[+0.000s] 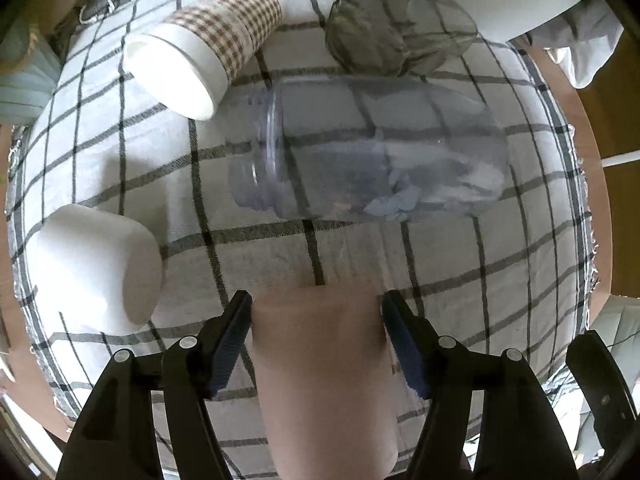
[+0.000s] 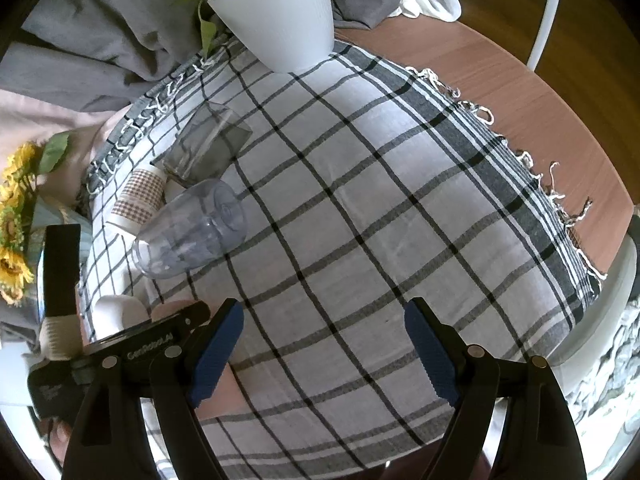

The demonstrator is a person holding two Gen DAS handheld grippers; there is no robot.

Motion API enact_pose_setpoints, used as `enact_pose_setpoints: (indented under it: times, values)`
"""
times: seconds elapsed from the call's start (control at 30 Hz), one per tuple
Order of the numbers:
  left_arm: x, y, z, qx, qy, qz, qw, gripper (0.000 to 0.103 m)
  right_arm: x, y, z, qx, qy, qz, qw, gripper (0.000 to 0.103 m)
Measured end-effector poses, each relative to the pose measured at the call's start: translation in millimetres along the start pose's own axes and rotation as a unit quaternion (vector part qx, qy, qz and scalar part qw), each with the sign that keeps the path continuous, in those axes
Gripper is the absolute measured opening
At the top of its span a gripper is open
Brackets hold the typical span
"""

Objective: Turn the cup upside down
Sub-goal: 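Rotate the tan cup in the left tool so its base faces up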

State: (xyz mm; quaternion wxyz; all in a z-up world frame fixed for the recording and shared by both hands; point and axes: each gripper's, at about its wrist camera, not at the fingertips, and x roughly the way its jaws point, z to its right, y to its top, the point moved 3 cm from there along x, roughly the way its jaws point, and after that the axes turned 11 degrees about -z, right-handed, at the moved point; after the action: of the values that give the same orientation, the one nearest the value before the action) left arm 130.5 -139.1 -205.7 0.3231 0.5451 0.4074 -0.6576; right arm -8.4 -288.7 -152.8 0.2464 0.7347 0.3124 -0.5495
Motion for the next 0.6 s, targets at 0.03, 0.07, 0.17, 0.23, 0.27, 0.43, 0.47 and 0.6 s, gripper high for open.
enact_pose_setpoints:
  times: [0.03, 0.07, 0.17, 0.23, 0.27, 0.43, 0.47, 0.6]
  values:
    - [2.5, 0.6, -0.1, -0.001, -0.002, -0.003, 1.0000, 0.065, 0.6, 0.0, -0.2, -0.001, -0.001, 0.000, 1.000, 0.083]
    - [4.4, 0.9, -0.7, -0.001, -0.004, -0.005, 1.0000, 0.063, 1.2, -0.1, -0.6, -0.003, -0.003, -0.001, 1.000, 0.083]
    - [1.2, -2.2, -3.8, -0.010, -0.007, 0.004, 0.9999, 0.063, 1.7, -1.0, -1.4, -0.006, -0.006, -0.001, 1.000, 0.083]
    - [-6.4, -7.1, -6.3, -0.015, -0.006, 0.018, 0.9997, 0.063, 1.7, -1.4, -2.1, -0.006, -0.006, 0.000, 1.000, 0.083]
    - [-12.8, -8.4, -6.4, -0.017, -0.005, 0.029, 0.9994, 0.063, 0.8, -1.4, -1.9, -0.007, -0.005, 0.002, 1.000, 0.083]
    - [-43.5, -17.9, -9.9, -0.011, 0.008, 0.085, 0.9963, 0.062, -4.8, 0.6, -2.2, -0.007, 0.003, 0.006, 1.000, 0.083]
    - [-47.3, -19.8, -10.2, -0.011, 0.012, 0.092, 0.9956, 0.062, -5.8, 0.8, -2.6, -0.009, 0.004, 0.007, 1.000, 0.083]
    - [-59.8, -25.4, -8.2, -0.007, 0.009, 0.119, 0.9928, 0.062, -10.1, 1.3, -4.8, -0.017, 0.003, 0.013, 1.000, 0.083]
